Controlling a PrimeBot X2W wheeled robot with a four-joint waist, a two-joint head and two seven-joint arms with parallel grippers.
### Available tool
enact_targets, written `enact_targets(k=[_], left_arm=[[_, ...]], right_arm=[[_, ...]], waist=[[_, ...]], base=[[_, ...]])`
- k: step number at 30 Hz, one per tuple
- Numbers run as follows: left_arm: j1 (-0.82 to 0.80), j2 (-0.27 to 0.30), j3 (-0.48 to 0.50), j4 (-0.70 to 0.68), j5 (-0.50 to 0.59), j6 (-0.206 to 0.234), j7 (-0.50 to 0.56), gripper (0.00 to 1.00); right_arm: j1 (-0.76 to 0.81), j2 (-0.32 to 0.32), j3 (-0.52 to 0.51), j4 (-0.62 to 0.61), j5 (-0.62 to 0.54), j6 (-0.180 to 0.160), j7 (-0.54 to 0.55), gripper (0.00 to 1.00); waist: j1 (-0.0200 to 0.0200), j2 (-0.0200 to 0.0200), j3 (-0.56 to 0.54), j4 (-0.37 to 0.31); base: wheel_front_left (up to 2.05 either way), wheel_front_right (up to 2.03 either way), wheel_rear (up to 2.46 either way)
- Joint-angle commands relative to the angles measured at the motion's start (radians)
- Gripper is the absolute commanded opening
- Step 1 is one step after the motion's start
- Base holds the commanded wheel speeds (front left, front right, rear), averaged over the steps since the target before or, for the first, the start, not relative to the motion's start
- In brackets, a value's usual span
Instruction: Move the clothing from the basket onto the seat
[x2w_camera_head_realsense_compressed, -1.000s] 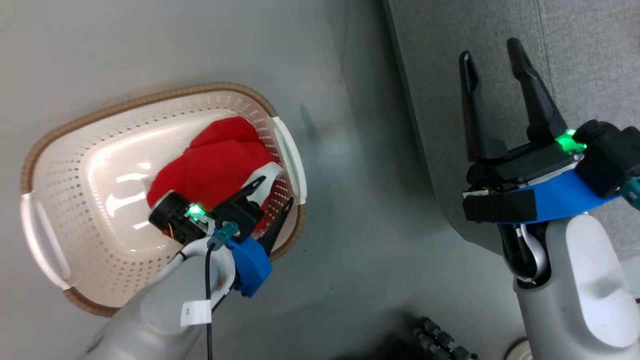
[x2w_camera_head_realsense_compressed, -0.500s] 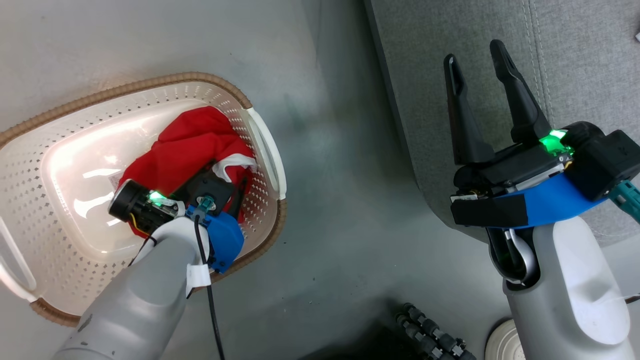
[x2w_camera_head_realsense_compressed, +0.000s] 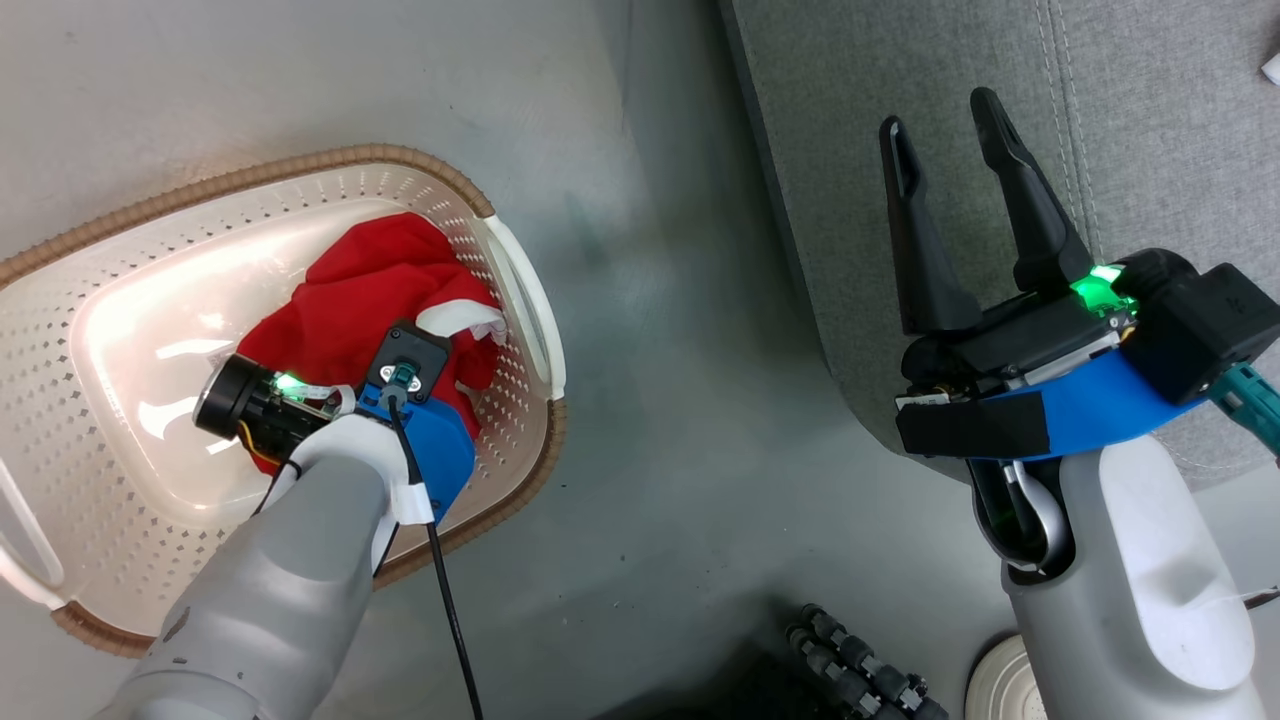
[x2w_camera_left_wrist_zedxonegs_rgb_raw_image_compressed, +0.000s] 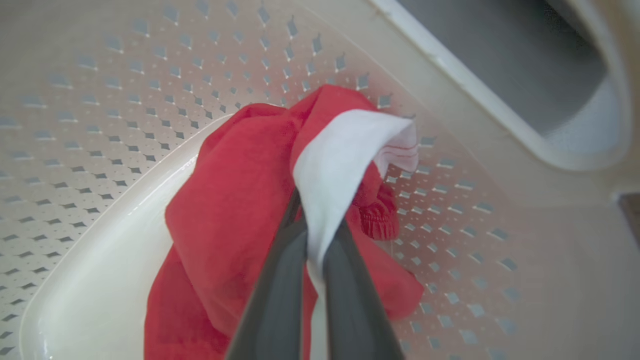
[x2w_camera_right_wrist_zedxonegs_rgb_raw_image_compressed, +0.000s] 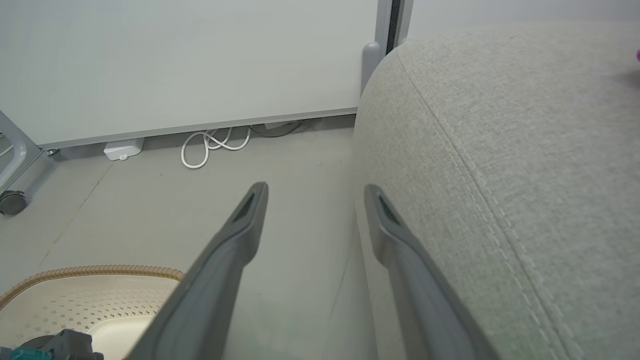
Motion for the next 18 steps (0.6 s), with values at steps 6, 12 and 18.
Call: enact_targets(k=[6,12,18], left_arm=[[-0.024,-0.012,-0.002,0.018,-0.010,-0.009,-0.006,0.00],[-0.025,-0.023,-0.010,0.027,-0.017,-0.015,-0.015,0.00],[-0.004,-0.048,-0.008,0.024,-0.030,-0.026,-0.025,0.00]], right_arm=[[-0.004,0.001,-0.006,0.007,-0.008,0.000,-0.002,1.00],[-0.007,0.001,-0.006,0.011,-0.012,0.000,0.001,1.00],[0.007,0.001,-0.016,0.023,-0.031,0.000,0.010,1.00]], waist=[[-0.0001,0.0000,-0.006,0.006],[-0.0001,0.0000,-0.017,0.011],[-0.0001,0.0000,-0.066,0.043]], base=[[0.00,0.00,0.00],[0.00,0.00,0.00],[0.00,0.00,0.00]])
